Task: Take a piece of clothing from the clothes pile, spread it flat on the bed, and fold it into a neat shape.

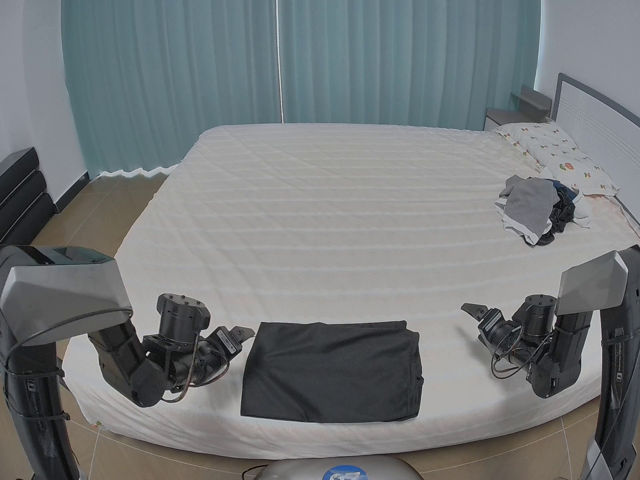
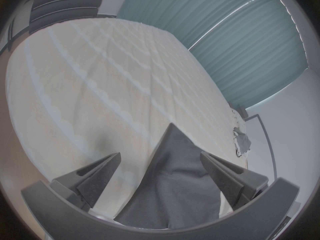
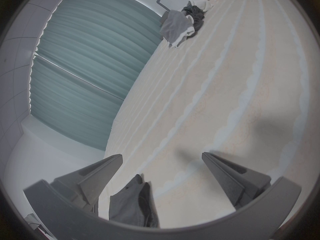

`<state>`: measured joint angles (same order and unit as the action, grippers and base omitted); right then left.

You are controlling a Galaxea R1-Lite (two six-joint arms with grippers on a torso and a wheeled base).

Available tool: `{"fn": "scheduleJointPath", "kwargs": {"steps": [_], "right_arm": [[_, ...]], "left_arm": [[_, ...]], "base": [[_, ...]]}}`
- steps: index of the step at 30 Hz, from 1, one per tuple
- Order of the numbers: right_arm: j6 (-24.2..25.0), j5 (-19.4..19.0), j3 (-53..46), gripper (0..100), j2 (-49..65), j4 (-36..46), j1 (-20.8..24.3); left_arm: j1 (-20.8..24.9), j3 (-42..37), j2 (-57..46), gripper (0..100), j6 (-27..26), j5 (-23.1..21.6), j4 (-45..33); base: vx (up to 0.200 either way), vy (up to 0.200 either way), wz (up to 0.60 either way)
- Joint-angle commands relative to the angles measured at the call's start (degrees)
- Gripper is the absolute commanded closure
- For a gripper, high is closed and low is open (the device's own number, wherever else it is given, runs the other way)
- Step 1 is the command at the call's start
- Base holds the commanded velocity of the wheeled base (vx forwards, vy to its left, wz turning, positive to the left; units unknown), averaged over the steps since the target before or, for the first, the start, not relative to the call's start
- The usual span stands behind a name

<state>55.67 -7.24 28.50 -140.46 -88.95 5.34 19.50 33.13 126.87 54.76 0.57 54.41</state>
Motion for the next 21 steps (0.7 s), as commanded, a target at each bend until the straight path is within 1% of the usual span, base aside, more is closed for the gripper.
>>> {"fn": "scheduleJointPath", "kwargs": {"steps": [1, 4, 6, 7, 8, 10, 12, 13, 14, 15, 16, 18, 19, 21], "right_arm": [[-1.8, -0.23, -4.33, 0, 9.42, -0.61, -0.51], [-5.4, -0.23, -6.18, 0, 13.55, -0.52, -0.68], [-9.88, 0.21, -11.45, 0, 16.89, -0.61, -0.15], [-10.06, 0.21, -11.71, 0, 17.15, -0.69, -0.15], [-11.9, 0.12, -14.44, 0, 20.93, -0.69, -0.42], [-12.52, 0.03, -16.99, 0, 26.38, -0.61, -1.03], [-13.57, 0.21, -18.75, 0, 30.95, -0.52, -1.65], [-14.89, 0.12, -19.89, 0, 33.58, -0.52, -1.74], [-15.07, 0.12, -20.15, 0, 33.94, -0.52, -1.74], [-18.15, 0.12, -23.23, 0, 38.33, -0.52, -1.74], [-19.11, 0.12, -24.37, 0, 39.74, -0.52, -1.74], [-24.39, 0.3, -28.5, 0, 46.15, -0.25, -1.3], [-25.09, 0.74, -28.5, 0, 48.53, 0.62, -1.21], [-25.44, 2.14, -28.5, 0, 55.38, 5.99, -1.74]], "left_arm": [[-3.51, -3.16, -9.18, 0, -0.18, -0.66, 0.17], [-4.48, -4.13, -13.31, 0, -1.23, -0.75, 0.0], [-5.09, -5.54, -16.74, 0, -5.01, -0.75, 0.09], [-5.09, -5.71, -17.0, 0, -5.37, -0.66, 0.09], [-5.18, -7.21, -19.29, 0, -8.44, -0.13, 0.09], [-5.27, -9.49, -23.16, 0, -11.78, 0.57, 0.09], [-5.27, -11.78, -27.46, 0, -13.89, 1.54, 0.09], [-5.35, -13.18, -30.45, 0, -14.86, 1.71, 0.0], [-5.44, -13.45, -30.89, 0, -15.03, 1.71, 0.0], [-6.15, -15.38, -36.34, 0, -17.32, 1.62, -0.53], [-6.32, -16.08, -38.19, 0, -18.11, 1.54, -0.62], [-7.11, -18.98, -45.39, 0, -21.63, 1.89, -0.62], [-7.46, -20.04, -47.85, 0, -23.03, 2.06, -0.53], [-8.96, -22.59, -54.09, 0, -25.93, 2.24, -0.44]], "base": [[0.0, 0.0, 0.0], [0.0, 0.0, 0.0], [0.0, 0.0, 0.0], [0.0, 0.0, 0.0], [0.0, 0.0, 0.0], [0.0, 0.0, 0.0], [0.0, 0.0, 0.0], [0.0, 0.0, 0.0], [0.0, 0.0, 0.0], [0.0, 0.0, 0.0], [0.0, 0.0, 0.0], [0.0, 0.0, 0.0], [0.0, 0.0, 0.0], [0.0, 0.0, 0.0]]}}
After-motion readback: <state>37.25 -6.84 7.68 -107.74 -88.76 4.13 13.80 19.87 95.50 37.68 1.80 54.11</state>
